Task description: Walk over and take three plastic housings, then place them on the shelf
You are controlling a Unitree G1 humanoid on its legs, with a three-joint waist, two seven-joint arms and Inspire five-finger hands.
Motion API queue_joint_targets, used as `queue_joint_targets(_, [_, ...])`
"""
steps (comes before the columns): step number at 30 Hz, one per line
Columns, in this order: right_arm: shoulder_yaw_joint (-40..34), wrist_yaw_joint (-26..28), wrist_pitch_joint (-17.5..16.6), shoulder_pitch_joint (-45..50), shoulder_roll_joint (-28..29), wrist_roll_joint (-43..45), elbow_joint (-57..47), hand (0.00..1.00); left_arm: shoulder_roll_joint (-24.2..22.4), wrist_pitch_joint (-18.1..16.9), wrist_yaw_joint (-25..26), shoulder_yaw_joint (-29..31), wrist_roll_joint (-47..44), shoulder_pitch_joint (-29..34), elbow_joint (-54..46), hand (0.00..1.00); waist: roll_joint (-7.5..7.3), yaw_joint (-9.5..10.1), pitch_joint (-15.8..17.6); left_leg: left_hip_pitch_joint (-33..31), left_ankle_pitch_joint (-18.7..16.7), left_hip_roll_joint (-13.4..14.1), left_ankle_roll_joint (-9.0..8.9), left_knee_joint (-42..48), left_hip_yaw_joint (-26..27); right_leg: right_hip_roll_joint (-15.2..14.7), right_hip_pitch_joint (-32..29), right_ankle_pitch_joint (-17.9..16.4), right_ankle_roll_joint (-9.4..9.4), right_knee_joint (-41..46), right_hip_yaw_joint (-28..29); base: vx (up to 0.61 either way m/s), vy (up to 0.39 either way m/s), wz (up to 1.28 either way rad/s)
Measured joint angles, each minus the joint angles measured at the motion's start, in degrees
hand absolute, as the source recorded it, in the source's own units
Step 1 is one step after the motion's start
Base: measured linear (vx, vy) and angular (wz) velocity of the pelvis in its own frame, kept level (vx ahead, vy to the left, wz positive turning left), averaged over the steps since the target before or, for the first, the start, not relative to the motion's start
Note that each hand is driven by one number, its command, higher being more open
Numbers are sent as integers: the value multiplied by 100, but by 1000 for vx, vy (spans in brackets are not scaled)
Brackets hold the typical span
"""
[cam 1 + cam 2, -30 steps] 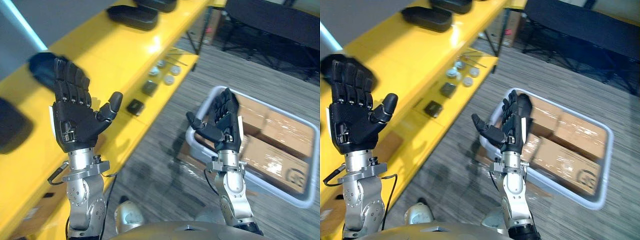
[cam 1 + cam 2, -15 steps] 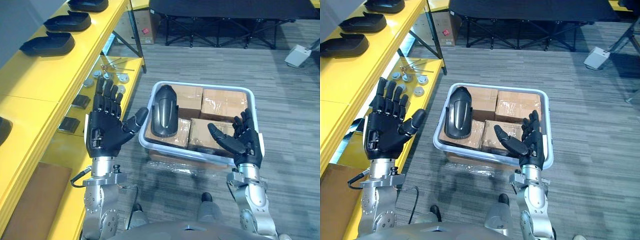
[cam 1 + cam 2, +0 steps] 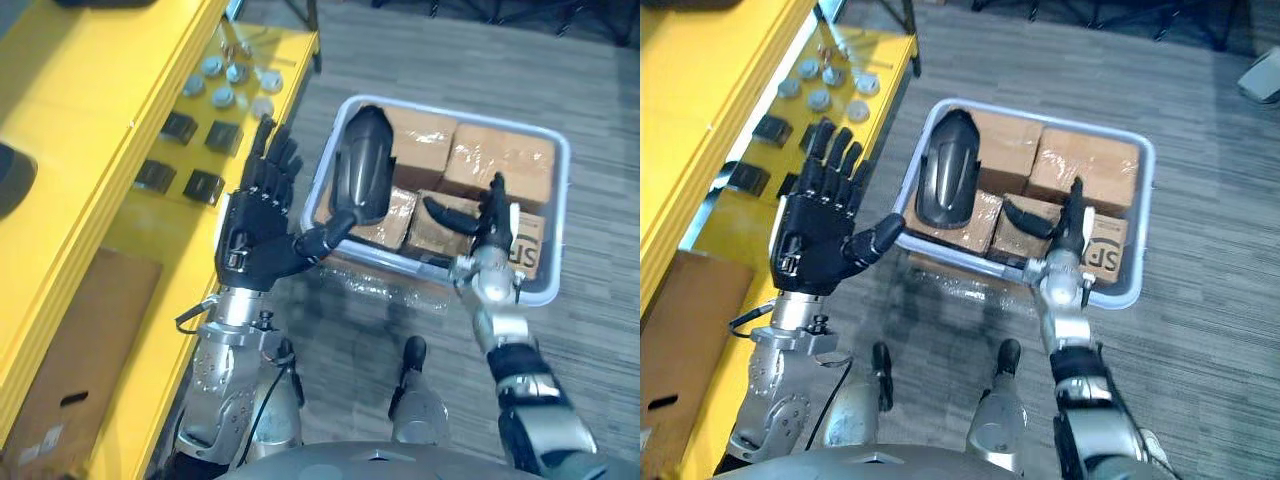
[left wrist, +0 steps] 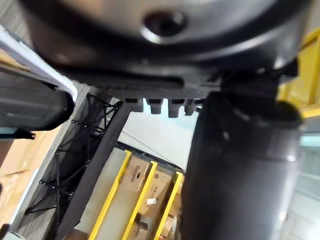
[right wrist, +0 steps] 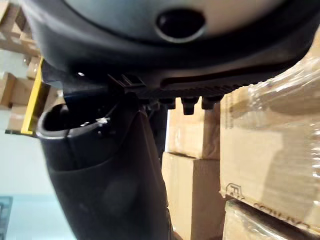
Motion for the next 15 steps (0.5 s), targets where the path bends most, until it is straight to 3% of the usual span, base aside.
queue_joint_targets(5, [34, 60, 0, -521, -213, 19, 368, 100, 136, 0, -31, -33, -16, -31, 350, 100, -27, 172, 166, -104, 70, -58, 20, -18, -217, -28, 23, 0, 0, 15, -165, 16, 9, 22])
queue_joint_targets(10, [162, 294, 40, -1042, -435, -63, 523, 100, 150, 0, -13, -60, -16, -102, 352, 100, 27, 217, 396, -150, 243, -167, 56, -197, -414, -112, 17, -3, -1, 108, -359, -17, 20, 22])
queue_joint_targets(15, [319, 504, 299, -1269, -641, -297, 701, 100, 143, -1, -28, -88, -17, -164, 353, 100, 79, 307, 509, -115, 393, -197, 60, -358, -522, -141, 17, -43, -33, 228, -460, -36, 0, 11])
